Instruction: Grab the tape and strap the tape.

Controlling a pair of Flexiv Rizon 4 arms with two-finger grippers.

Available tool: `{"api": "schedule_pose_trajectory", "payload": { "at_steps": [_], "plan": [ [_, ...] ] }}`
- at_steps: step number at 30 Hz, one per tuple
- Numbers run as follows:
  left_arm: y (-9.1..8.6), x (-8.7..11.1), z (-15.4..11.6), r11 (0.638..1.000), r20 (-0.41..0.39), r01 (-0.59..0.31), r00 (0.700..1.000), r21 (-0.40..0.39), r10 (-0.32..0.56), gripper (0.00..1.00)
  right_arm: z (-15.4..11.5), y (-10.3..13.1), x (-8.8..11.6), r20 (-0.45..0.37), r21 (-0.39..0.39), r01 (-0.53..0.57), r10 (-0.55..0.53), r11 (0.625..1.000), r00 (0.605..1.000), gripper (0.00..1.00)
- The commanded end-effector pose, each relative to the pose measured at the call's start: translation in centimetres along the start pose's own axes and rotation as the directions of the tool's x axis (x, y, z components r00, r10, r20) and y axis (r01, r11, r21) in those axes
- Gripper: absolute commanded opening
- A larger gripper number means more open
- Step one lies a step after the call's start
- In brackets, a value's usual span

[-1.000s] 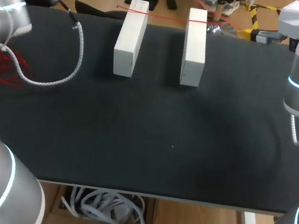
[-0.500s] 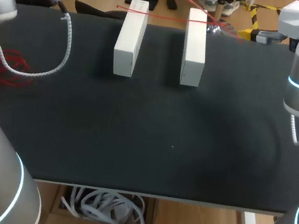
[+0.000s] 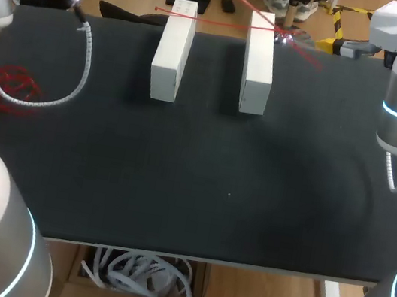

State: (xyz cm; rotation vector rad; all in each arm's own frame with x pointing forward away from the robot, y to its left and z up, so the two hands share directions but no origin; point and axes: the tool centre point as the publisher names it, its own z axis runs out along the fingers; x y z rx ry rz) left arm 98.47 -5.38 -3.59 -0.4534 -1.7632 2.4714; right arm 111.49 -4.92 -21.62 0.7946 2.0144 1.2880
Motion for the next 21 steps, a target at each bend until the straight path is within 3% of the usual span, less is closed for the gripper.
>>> {"api": "schedule_pose_trajectory", "payload": {
  "at_steps": [1, 21],
  "plan": [
    [-0.5, 1.1, 0.6, 1.000, 0.352, 0.004, 0.936, -0.019, 0.003, 0.00, 0.0, 0.0, 0.0, 0.000, -0.001, 0.000, 0.000, 1.000, 1.000, 1.00],
    [-0.5, 2.6, 1.6, 1.000, 0.335, -0.021, 0.942, 0.023, 0.012, 0.00, 0.0, 0.0, 0.0, 0.000, -0.001, 0.000, 0.000, 1.000, 1.000, 1.00]
  ]
}}
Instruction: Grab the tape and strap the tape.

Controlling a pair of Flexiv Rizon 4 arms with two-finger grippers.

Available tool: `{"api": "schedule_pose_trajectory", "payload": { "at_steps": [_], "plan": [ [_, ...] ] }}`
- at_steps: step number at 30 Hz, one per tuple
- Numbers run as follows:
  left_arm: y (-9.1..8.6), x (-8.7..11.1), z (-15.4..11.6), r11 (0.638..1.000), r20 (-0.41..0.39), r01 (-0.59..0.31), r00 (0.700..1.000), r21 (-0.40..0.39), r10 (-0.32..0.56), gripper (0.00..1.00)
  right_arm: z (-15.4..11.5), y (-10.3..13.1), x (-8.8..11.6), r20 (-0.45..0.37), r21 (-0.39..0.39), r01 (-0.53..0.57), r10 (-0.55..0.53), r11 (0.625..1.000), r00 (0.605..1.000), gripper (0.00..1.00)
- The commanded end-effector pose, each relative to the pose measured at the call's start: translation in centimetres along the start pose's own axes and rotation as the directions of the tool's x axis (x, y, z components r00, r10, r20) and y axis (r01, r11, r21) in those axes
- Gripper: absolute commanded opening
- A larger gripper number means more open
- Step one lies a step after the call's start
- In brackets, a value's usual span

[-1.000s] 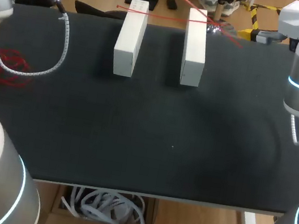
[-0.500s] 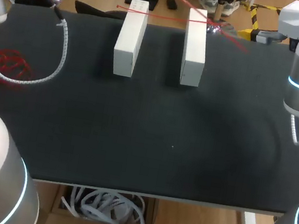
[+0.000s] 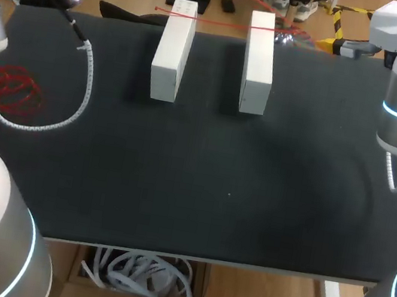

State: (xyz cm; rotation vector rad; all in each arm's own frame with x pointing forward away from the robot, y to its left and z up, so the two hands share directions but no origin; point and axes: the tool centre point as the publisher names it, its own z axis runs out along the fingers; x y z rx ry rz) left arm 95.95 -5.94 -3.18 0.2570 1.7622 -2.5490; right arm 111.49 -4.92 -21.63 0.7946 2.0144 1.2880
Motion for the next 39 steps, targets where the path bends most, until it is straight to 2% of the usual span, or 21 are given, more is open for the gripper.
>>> {"api": "schedule_pose_trajectory", "payload": {
  "at_steps": [1, 17, 26, 39],
  "plan": [
    [-0.1, 0.4, 0.2, 1.000, 0.168, -0.004, 0.986, 0.005, 0.003, 0.00, 0.0, 0.0, 0.0, 0.000, -0.001, 0.000, 0.000, 1.000, 1.000, 1.00],
    [-1.1, -0.2, 0.9, 0.997, 0.009, -0.046, 0.999, 0.060, 0.046, 0.00, 0.0, 0.0, 0.0, 0.000, -0.001, 0.000, 0.000, 1.000, 1.000, 1.00],
    [-1.8, -0.2, 1.2, 0.996, -0.014, -0.043, 0.999, 0.077, 0.044, 0.00, 0.0, 0.0, 0.0, 0.000, -0.001, 0.000, 0.000, 1.000, 1.000, 1.00],
    [-1.7, -0.2, 1.2, 0.996, -0.034, -0.016, 0.999, 0.084, 0.019, 0.00, 0.0, 0.0, 0.0, 0.000, -0.001, 0.000, 0.000, 1.000, 1.000, 1.00]
  ]
}}
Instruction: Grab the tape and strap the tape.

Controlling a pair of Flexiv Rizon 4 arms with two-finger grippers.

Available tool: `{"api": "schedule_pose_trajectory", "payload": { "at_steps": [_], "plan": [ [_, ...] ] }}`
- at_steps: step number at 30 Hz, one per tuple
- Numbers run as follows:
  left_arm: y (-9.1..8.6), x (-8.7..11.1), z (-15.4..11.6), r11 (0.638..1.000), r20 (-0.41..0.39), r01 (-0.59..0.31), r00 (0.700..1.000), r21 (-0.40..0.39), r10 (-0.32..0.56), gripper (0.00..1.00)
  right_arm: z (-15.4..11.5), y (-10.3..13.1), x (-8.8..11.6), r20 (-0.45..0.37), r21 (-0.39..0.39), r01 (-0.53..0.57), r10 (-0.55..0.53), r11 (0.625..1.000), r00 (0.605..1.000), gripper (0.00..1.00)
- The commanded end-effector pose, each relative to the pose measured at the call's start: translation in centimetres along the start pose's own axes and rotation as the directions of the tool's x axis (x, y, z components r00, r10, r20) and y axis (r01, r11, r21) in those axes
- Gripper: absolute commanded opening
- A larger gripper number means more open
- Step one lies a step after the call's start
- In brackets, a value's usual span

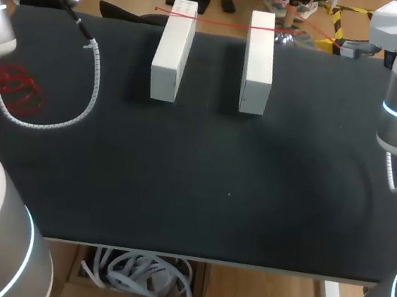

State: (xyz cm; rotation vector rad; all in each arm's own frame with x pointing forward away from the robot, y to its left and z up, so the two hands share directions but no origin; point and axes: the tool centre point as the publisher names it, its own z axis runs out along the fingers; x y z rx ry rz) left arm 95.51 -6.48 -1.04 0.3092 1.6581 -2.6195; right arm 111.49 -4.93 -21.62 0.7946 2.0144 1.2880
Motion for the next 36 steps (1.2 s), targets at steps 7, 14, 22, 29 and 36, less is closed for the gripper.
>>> {"api": "schedule_pose_trajectory", "payload": {
  "at_steps": [7, 14, 22, 29, 36],
  "plan": [
    [0.1, -0.2, -0.1, 1.000, -0.008, 0.001, 1.000, 0.002, -0.001, 0.00, 0.0, 0.0, 0.0, 0.000, -0.001, 0.000, 0.000, 1.000, 1.000, 1.00],
    [0.1, -0.2, -0.1, 1.000, -0.008, 0.001, 1.000, 0.002, -0.001, 0.00, 0.0, 0.0, 0.0, 0.000, -0.001, 0.000, 0.000, 1.000, 1.000, 1.00],
    [0.1, -0.2, -0.1, 1.000, -0.008, 0.001, 1.000, 0.002, -0.001, 0.00, -3.6, 1.3, 2.6, 0.216, -0.097, -0.076, 0.095, 0.992, 0.972, 1.00],
    [0.1, -0.2, -0.1, 1.000, -0.008, 0.001, 1.000, 0.002, -0.001, 0.00, -6.7, 2.2, 6.5, 0.361, -0.099, 0.018, 0.019, 0.995, 0.932, 1.00],
    [0.1, -0.2, -0.1, 1.000, -0.008, 0.001, 1.000, 0.002, -0.001, 0.00, -9.0, 2.6, 10.4, 0.441, -0.161, 0.039, 0.037, 0.986, 0.897, 1.00]
  ]
}}
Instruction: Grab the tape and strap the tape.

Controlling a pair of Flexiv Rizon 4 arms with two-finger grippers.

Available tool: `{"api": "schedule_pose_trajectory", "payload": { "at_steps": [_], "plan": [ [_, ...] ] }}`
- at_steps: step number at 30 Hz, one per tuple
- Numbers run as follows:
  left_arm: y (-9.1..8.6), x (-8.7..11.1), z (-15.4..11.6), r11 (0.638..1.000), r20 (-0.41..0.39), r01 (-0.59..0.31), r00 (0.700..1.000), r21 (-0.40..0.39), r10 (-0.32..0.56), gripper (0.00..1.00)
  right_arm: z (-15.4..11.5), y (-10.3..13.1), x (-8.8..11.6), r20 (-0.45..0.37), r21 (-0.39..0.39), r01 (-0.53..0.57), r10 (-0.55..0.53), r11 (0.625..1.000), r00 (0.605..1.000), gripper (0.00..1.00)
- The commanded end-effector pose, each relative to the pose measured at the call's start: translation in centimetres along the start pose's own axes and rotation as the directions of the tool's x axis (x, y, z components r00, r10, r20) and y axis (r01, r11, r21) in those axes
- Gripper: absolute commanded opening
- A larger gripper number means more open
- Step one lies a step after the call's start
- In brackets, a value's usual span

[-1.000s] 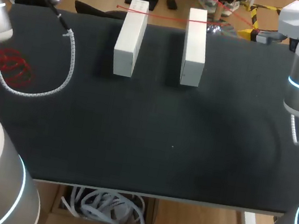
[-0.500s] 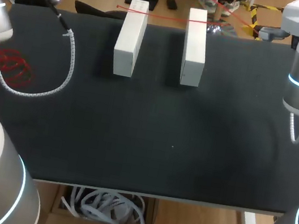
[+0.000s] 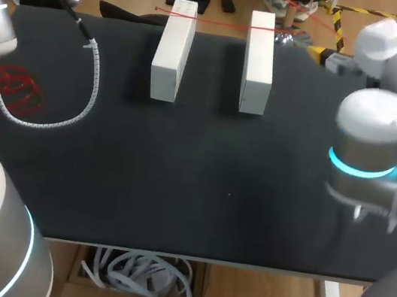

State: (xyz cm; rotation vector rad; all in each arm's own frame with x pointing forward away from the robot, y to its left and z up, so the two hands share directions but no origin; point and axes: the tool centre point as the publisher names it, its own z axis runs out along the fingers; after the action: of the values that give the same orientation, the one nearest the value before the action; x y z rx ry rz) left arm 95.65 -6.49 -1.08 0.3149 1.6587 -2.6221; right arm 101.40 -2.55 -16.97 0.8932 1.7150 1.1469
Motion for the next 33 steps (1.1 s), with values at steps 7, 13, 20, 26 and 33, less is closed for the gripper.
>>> {"api": "schedule_pose_trajectory", "payload": {
  "at_steps": [7, 13, 20, 26, 33],
  "plan": [
    [0.1, -0.1, -0.1, 1.000, -0.004, 0.001, 1.000, 0.001, -0.001, 0.00, -5.5, -0.9, 5.6, 0.223, -0.173, -0.106, 0.144, 0.979, 0.964, 1.00],
    [0.1, -0.1, -0.1, 1.000, -0.004, 0.001, 1.000, 0.001, -0.001, 0.00, -6.9, -0.6, 7.0, 0.282, -0.230, -0.149, 0.212, 0.962, 0.936, 1.00],
    [0.1, -0.1, -0.1, 1.000, -0.004, 0.001, 1.000, 0.001, -0.001, 0.00, -7.5, -0.3, 8.9, 0.256, -0.260, -0.225, 0.292, 0.939, 0.922, 1.00],
    [0.1, -0.1, -0.1, 1.000, -0.004, 0.001, 1.000, 0.001, -0.001, 0.00, -7.5, -0.3, 9.0, 0.233, -0.246, -0.238, 0.296, 0.940, 0.926, 1.00],
    [0.1, -0.1, -0.1, 1.000, -0.004, 0.001, 1.000, 0.001, -0.001, 0.00, -7.5, -0.3, 9.0, 0.233, -0.246, -0.238, 0.296, 0.940, 0.926, 1.00]
  ]
}}
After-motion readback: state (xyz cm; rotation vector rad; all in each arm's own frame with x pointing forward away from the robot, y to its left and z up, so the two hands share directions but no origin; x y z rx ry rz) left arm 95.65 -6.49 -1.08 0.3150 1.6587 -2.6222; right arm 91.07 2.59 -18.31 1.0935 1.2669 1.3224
